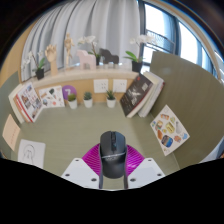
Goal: Arrange mouse
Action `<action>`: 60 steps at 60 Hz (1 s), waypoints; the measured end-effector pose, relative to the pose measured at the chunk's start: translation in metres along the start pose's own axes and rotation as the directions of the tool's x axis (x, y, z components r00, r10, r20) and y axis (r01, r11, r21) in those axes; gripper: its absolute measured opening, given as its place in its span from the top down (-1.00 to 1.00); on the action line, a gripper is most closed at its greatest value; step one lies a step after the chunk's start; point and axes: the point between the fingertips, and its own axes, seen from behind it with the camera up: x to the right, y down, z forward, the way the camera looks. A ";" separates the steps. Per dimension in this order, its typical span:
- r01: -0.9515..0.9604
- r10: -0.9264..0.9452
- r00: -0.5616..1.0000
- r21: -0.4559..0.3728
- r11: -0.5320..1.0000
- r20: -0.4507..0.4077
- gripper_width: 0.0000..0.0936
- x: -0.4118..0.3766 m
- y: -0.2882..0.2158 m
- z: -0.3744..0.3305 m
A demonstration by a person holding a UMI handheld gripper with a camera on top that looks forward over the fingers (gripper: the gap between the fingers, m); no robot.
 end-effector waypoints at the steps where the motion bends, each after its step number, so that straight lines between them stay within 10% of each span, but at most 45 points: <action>1: -0.006 0.005 1.000 0.019 1.000 0.009 0.41 -0.013 -0.011 -0.007; 14: -0.003 -0.026 0.984 0.158 0.987 0.179 0.41 -0.218 -0.086 -0.069; 30: 0.052 -0.051 0.956 0.006 0.999 0.288 0.42 -0.407 -0.002 -0.016; 60: 0.121 -0.090 0.981 -0.178 0.977 0.172 0.13 -0.437 0.132 0.041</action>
